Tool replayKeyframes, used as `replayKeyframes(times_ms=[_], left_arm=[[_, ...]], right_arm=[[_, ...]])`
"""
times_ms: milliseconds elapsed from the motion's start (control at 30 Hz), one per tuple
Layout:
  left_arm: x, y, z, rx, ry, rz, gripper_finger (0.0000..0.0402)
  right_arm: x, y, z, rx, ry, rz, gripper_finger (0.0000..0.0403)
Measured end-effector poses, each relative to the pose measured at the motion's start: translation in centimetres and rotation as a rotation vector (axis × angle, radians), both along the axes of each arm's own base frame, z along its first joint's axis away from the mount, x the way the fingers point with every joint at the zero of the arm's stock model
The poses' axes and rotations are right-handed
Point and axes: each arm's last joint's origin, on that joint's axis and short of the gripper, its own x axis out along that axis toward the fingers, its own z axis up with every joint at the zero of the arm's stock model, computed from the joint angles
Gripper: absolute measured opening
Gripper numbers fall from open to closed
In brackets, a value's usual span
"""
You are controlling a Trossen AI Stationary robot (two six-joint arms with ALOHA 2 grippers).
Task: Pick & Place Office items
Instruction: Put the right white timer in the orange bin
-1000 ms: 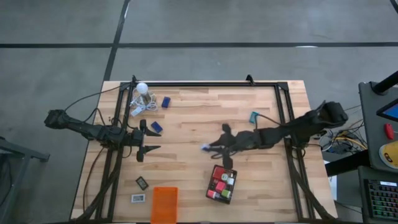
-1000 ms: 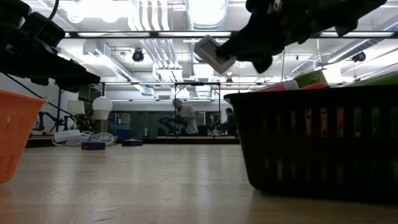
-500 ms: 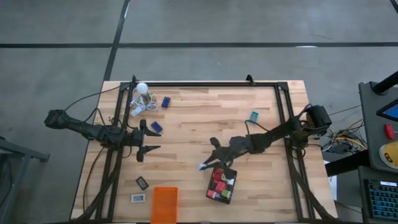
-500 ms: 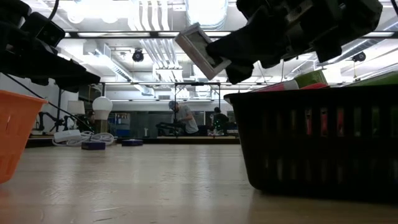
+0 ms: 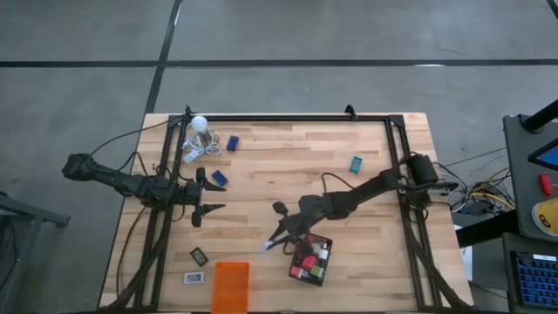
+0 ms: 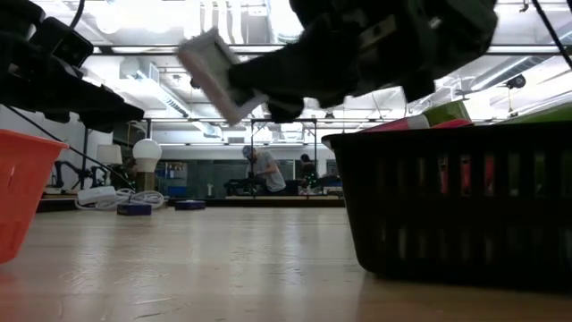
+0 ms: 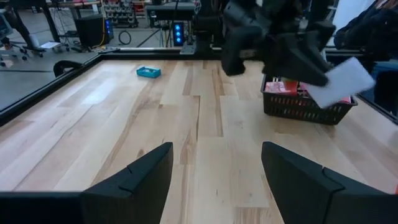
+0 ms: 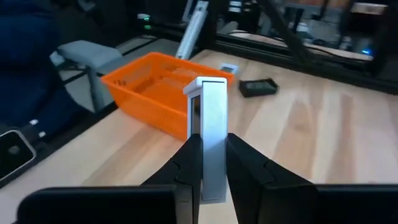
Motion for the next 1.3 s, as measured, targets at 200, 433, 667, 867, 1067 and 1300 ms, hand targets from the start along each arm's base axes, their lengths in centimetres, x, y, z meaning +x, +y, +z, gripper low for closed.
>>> replayKeyframes(times_ms=[200, 433, 667, 867, 1067, 1300], left_arm=[[0.0, 0.0, -0.1, 0.003, 0.011, -0.001, 0.0252], [0.1, 0.0, -0.2, 0.005, 0.016, -0.001, 0.0252], [0.1, 0.0, -0.2, 0.005, 0.016, 0.0, 0.0252], [0.1, 0.0, -0.2, 0.006, 0.022, -0.001, 0.0252], [0.1, 0.0, -0.3, 0.007, 0.027, -0.001, 0.0252], [0.1, 0.0, -0.3, 0.009, 0.03, 0.0, 0.0252]], right_arm=[[2.8, 0.4, -0.6, 0.016, -0.014, 0.063, 0.005], [5.6, 1.0, -0.9, 0.031, -0.022, 0.106, 0.005], [7.4, 2.0, -0.9, 0.009, 0.038, 0.127, 0.005], [8.6, 3.5, -2.0, 0.008, 0.061, 0.157, 0.005], [9.2, 3.9, -1.9, 0.016, 0.049, 0.179, 0.005], [9.4, 4.3, -1.4, 0.019, 0.028, 0.19, 0.005]])
